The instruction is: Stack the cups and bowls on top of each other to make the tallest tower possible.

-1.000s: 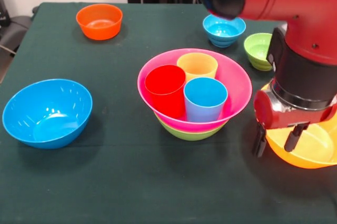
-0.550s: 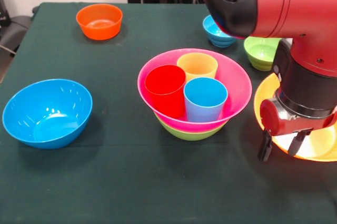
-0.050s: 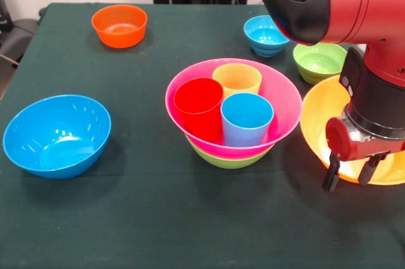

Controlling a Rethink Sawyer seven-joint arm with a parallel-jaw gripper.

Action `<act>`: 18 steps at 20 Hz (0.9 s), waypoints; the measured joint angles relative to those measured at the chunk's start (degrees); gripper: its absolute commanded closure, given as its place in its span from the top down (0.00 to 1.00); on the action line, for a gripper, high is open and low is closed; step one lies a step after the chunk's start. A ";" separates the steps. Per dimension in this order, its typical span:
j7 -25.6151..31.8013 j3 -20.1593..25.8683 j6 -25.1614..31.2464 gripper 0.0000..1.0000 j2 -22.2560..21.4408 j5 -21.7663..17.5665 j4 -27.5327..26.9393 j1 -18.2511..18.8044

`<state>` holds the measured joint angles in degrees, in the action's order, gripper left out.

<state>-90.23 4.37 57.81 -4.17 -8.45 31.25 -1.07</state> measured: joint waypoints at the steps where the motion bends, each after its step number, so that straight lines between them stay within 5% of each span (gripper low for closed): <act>1: 0.00 -0.01 0.01 1.00 0.01 0.00 -0.01 -0.06; 18: 0.00 -0.38 2.69 1.00 0.42 -0.01 -1.42 -0.31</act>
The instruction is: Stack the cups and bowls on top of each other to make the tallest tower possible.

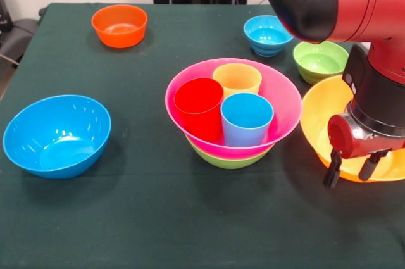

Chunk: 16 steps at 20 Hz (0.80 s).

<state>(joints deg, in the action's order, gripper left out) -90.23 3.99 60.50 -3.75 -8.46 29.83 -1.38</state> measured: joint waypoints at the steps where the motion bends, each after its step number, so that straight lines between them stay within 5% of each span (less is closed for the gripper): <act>1: 0.00 0.00 0.96 1.00 0.08 0.01 -0.41 -0.02; 16: 0.00 0.25 8.98 1.00 1.42 0.72 -3.44 0.02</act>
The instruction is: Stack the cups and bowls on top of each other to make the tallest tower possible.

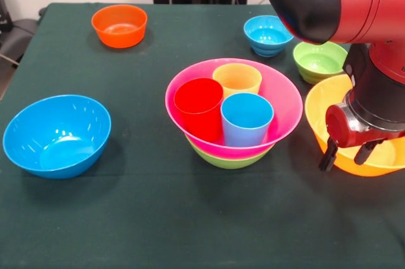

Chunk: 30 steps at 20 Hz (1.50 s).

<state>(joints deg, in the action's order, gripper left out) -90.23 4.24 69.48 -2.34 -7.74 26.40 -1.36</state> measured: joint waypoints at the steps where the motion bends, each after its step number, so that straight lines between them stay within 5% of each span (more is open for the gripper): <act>1: 0.00 0.06 0.30 1.00 0.04 0.30 0.00 0.02; 30: 0.00 0.74 5.34 1.00 1.03 1.38 -1.89 0.44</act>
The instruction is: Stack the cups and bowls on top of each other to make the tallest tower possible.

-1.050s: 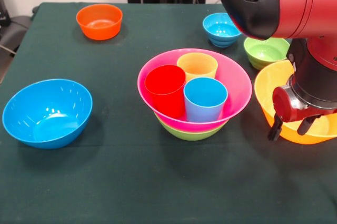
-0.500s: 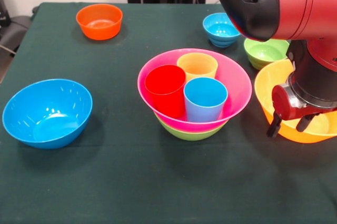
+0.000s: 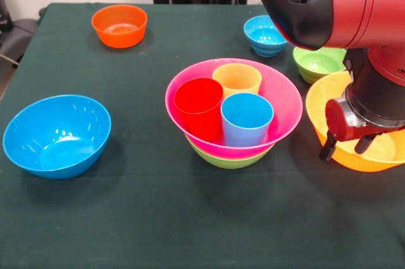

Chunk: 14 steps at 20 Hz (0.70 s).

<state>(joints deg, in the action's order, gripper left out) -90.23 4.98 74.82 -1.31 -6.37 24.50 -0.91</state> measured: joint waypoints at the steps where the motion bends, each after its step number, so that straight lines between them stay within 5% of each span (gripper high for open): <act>1: 0.00 0.05 -0.01 1.00 -0.09 0.04 0.15 0.07; 14: 1.94 2.42 -0.02 1.00 -2.96 0.44 6.50 1.35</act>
<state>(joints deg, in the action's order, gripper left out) -88.29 7.40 74.80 -4.27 -5.93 31.00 0.44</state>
